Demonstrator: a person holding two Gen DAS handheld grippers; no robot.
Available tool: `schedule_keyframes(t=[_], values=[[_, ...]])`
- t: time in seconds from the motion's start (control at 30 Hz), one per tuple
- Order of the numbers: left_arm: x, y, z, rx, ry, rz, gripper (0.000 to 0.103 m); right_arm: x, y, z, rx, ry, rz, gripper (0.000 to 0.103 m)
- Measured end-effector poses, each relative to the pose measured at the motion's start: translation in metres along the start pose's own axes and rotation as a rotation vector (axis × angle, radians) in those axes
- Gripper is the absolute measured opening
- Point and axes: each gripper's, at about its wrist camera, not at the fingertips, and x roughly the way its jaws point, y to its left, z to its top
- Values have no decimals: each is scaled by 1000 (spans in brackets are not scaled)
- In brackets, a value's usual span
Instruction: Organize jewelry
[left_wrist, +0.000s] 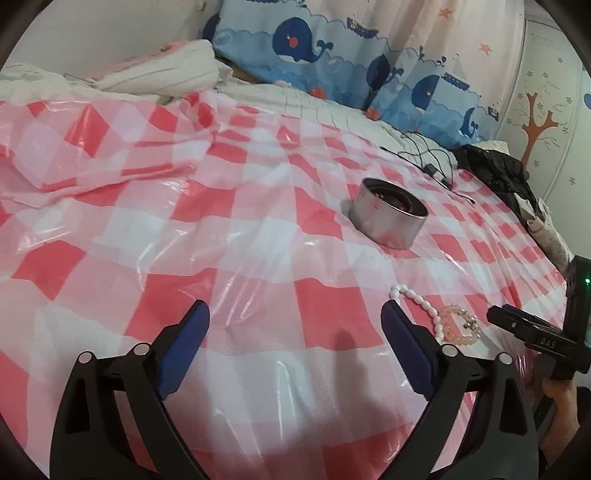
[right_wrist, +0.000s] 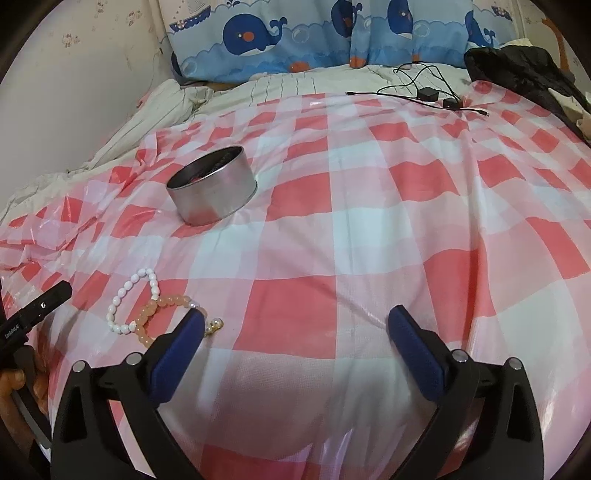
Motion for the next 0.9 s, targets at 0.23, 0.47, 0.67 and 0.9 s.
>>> schedule_keyframes(t=[0.23, 0.47, 0.67, 0.9], values=[[-3, -1, 0, 10, -15, 39, 94, -1, 1, 0, -2, -6, -4, 95], [1, -4, 1, 28, 5, 55, 94, 1, 3, 1, -15, -1, -26, 95], [4, -6, 0, 38, 14, 63, 94, 1, 1, 2, -12, -1, -23, 95], [4, -7, 1, 38, 14, 64, 95, 1, 3, 2, -12, -2, -22, 95]])
